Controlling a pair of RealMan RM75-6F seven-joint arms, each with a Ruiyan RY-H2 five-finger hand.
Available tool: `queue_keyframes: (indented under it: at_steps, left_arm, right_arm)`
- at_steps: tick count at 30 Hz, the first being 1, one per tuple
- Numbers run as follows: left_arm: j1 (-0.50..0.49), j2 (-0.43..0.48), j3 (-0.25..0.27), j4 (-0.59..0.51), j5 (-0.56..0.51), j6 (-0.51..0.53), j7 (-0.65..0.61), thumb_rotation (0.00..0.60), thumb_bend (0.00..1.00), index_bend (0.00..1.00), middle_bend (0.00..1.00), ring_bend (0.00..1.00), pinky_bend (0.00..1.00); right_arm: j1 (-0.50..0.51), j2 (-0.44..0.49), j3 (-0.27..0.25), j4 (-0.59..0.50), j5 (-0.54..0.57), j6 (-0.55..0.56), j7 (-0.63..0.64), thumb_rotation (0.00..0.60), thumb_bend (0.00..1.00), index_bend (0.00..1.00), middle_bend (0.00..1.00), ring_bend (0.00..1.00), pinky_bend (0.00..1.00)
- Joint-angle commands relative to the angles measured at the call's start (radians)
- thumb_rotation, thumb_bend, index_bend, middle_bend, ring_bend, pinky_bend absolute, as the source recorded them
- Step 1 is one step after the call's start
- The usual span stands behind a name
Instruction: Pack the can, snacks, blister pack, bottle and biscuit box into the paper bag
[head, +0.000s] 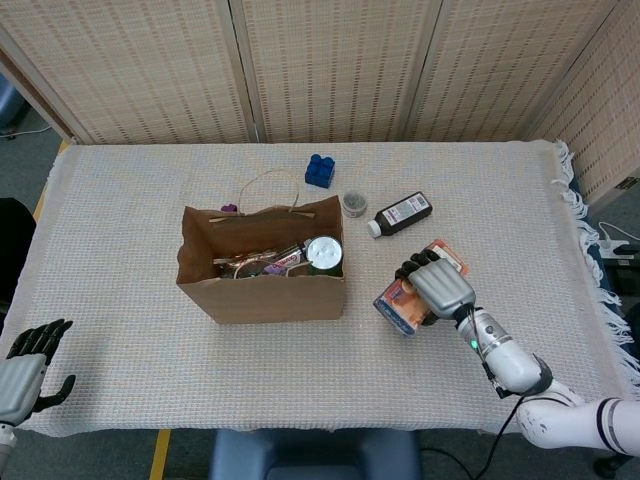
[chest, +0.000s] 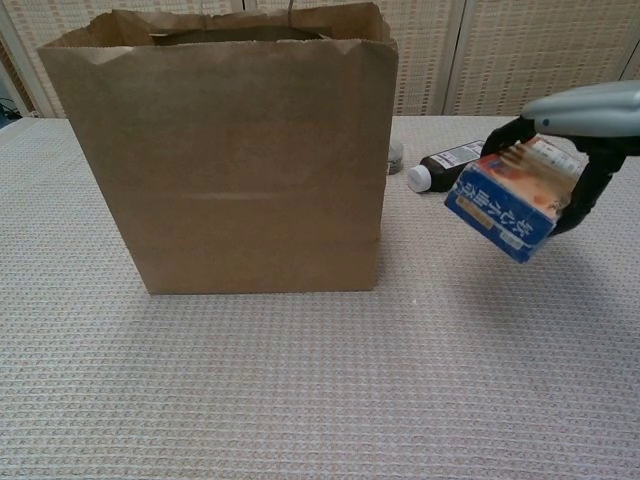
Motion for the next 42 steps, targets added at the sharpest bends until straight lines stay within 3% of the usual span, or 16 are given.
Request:
queue_keyframes:
  at_steps: [1,6,10,14,17,24,32,38,42]
  left_arm:
    - [0.0,-0.003,0.0,0.0,0.003,0.002,0.003,0.6,0.41,0.04,0.0,0.0,0.02]
    - [-0.004,-0.009,-0.001,-0.003,0.003,0.0,0.017,0.6,0.41,0.04,0.0,0.0,0.02]
    - [-0.008,-0.015,-0.003,-0.004,0.002,-0.005,0.025,0.6,0.41,0.04,0.0,0.0,0.02]
    - [-0.012,-0.018,-0.004,-0.005,-0.002,-0.011,0.027,0.6,0.41,0.04,0.0,0.0,0.02]
    - [-0.013,-0.016,-0.005,-0.007,-0.003,-0.014,0.022,0.6,0.41,0.04,0.0,0.0,0.02]
    - [-0.012,-0.011,-0.003,-0.006,-0.001,-0.017,0.002,0.6,0.41,0.04,0.0,0.0,0.02]
    - [-0.01,-0.002,-0.001,-0.003,-0.005,-0.019,-0.018,0.6,0.41,0.04,0.0,0.0,0.02]
    - [-0.005,0.004,0.0,-0.001,-0.003,-0.014,-0.03,0.6,0.41,0.04,0.0,0.0,0.02]
    - [-0.003,0.005,0.001,-0.001,-0.003,-0.012,-0.032,0.6,0.41,0.04,0.0,0.0,0.02]
  right_arm:
    - [-0.084,0.07,0.095,-0.048,-0.052,0.137,0.163,0.6,0.29,0.63,0.64,0.68,0.77]
    - [-0.122,0.055,0.226,-0.081,-0.068,0.306,0.245,0.6,0.29,0.63,0.64,0.67,0.77]
    - [-0.118,-0.007,0.353,-0.125,-0.047,0.444,0.255,0.6,0.29,0.63,0.64,0.67,0.77]
    - [-0.067,-0.098,0.485,-0.188,0.004,0.541,0.221,0.6,0.29,0.63,0.64,0.67,0.77]
    - [-0.006,-0.167,0.545,-0.219,0.021,0.575,0.154,0.6,0.29,0.63,0.64,0.67,0.77]
    - [0.136,-0.361,0.588,-0.19,0.024,0.605,0.039,0.6,0.29,0.63,0.64,0.67,0.77]
    - [0.251,-0.592,0.665,-0.116,0.121,0.626,0.045,0.6,0.29,0.63,0.64,0.67,0.77]
    - [0.287,-0.702,0.718,-0.11,0.199,0.632,0.083,0.6,0.29,0.63,0.64,0.67,0.77]
    - [0.297,-0.739,0.726,-0.108,0.213,0.631,0.089,0.6,0.29,0.63,0.64,0.67,0.77]
